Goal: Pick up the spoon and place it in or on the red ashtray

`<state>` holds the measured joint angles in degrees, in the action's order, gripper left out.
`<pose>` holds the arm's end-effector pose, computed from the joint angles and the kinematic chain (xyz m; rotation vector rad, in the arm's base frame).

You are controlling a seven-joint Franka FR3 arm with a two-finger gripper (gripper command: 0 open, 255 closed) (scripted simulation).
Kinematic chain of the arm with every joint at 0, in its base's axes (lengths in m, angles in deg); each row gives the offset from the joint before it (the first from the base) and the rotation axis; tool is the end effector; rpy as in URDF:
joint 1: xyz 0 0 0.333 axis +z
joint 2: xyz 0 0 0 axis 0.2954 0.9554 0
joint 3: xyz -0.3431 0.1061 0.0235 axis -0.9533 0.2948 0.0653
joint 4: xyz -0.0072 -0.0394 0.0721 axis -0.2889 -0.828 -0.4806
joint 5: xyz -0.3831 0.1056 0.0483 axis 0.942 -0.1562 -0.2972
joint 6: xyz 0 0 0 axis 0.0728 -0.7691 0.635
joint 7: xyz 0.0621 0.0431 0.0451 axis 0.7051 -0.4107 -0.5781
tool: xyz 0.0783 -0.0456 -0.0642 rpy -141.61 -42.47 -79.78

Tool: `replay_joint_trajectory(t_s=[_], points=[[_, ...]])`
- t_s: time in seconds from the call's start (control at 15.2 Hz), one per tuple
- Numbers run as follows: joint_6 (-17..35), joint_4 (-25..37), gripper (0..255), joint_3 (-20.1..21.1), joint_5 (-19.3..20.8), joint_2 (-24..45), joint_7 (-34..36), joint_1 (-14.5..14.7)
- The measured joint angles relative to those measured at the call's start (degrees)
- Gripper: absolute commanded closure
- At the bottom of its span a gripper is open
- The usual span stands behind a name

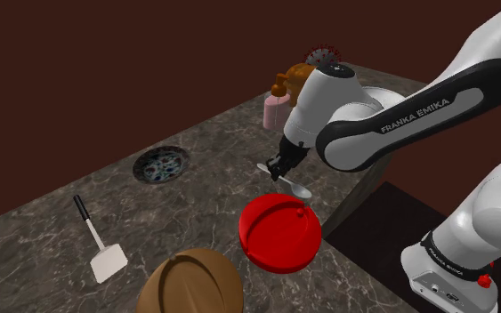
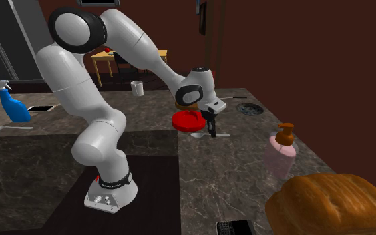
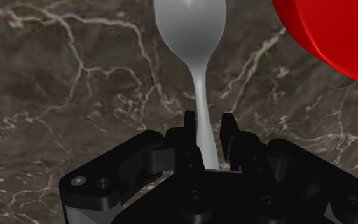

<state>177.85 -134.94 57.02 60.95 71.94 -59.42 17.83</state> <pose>0.3859 0.2071 0.3813 -3.0073 0.1546 -0.3491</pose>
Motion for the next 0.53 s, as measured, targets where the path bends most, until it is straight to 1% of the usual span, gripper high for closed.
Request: replay_joint_trajectory(t_s=[0.4, 0.53], points=[[0.0, 0.0, 255, 0.0, 0.0, 0.0, 0.0, 0.0], [-1.2, 0.3, 255, -0.3, -0.4, -1.0, -0.2, 0.3]])
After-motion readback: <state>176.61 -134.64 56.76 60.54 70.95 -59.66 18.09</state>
